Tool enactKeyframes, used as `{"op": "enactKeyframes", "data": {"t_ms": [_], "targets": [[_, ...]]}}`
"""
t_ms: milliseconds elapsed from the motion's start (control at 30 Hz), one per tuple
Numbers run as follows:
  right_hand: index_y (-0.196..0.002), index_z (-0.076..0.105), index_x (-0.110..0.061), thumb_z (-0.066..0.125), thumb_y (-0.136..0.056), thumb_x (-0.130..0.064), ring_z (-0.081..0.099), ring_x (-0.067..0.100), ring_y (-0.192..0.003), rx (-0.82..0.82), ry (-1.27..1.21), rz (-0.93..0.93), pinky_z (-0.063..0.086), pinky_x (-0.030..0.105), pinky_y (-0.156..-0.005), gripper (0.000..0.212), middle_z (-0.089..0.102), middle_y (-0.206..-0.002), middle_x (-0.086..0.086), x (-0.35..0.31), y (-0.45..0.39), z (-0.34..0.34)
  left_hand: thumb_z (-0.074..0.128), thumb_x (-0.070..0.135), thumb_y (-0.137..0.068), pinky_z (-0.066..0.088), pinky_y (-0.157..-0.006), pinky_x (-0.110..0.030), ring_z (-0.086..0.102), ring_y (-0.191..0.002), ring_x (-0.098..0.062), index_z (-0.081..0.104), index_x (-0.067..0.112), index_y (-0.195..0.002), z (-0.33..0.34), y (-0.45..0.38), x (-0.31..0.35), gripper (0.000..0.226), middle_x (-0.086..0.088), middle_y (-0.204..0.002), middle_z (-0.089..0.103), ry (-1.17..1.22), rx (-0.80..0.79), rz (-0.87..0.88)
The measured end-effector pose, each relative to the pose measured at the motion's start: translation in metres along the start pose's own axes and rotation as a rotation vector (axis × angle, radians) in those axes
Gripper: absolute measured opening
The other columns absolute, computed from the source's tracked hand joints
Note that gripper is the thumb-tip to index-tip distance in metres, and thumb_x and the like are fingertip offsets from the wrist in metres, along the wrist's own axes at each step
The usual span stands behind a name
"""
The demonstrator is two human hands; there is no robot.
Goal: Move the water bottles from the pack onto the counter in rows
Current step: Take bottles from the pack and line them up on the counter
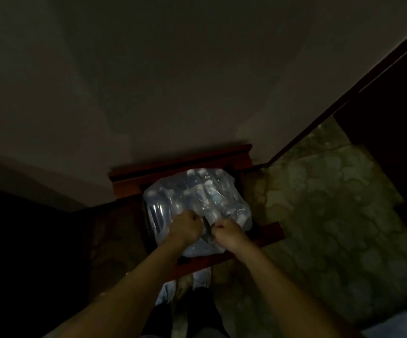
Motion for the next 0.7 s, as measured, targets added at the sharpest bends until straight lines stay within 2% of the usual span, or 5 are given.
{"op": "enactKeyframes", "data": {"t_ms": [133,267,367,567,700], "targets": [[-0.087,0.059,0.001,0.044,-0.093,-0.012,0.065,0.035,-0.092,-0.07,0.029,0.022,0.053,0.046,-0.085,0.02,0.061,-0.088,0.021,0.02,-0.034,-0.015,0.038,0.013,-0.103,0.051,-0.074,-0.025,0.064,-0.088,-0.022,0.067,0.007,-0.099,0.032,-0.03,-0.003,0.03,-0.011,-0.1,0.067,-0.013,-0.094,-0.116],[-0.106,0.061,0.005,0.044,-0.094,-0.012,0.064,0.031,-0.093,-0.112,0.04,0.037,0.051,0.047,-0.09,0.028,0.066,-0.106,0.025,0.029,-0.063,-0.021,0.039,0.01,-0.103,0.037,-0.103,-0.028,0.046,-0.134,-0.03,0.044,-0.002,-0.141,0.058,-0.051,0.001,0.04,-0.018,-0.146,0.047,-0.023,-0.16,-0.206],[-0.082,0.059,-0.004,0.044,-0.095,-0.01,0.057,0.018,-0.078,-0.194,0.093,0.067,0.047,0.037,-0.077,0.021,0.06,-0.084,0.013,0.042,-0.078,-0.013,0.045,0.009,-0.1,0.04,-0.104,-0.033,0.049,-0.131,-0.033,0.033,0.003,-0.147,0.083,-0.072,-0.008,0.048,-0.022,-0.145,0.046,0.094,-0.106,-0.294],[-0.139,0.045,-0.005,0.036,-0.098,-0.011,0.047,0.033,-0.129,-0.289,0.105,0.129,0.038,0.04,-0.109,0.042,0.047,-0.142,0.018,0.055,-0.102,0.019,0.048,0.013,-0.098,0.05,-0.091,-0.04,0.062,-0.11,-0.035,0.043,0.015,-0.137,0.113,-0.104,-0.028,0.039,-0.017,-0.12,0.064,0.346,0.197,-0.397],[-0.146,0.037,-0.013,0.036,-0.1,-0.012,0.049,0.031,-0.126,-0.307,0.076,0.135,0.041,0.038,-0.104,0.046,0.048,-0.142,0.015,0.056,-0.12,0.027,0.059,0.018,-0.095,0.056,-0.086,-0.041,0.065,-0.1,-0.027,0.035,0.025,-0.146,0.115,-0.118,-0.036,0.057,-0.011,-0.11,0.067,0.571,0.24,-0.305]]}}
Point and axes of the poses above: each hand's wrist, its own y-axis away from the middle knuckle, its own z-axis out of the palm, x = y × z, the point moved 2 cm from there along -y, towards the middle knuckle
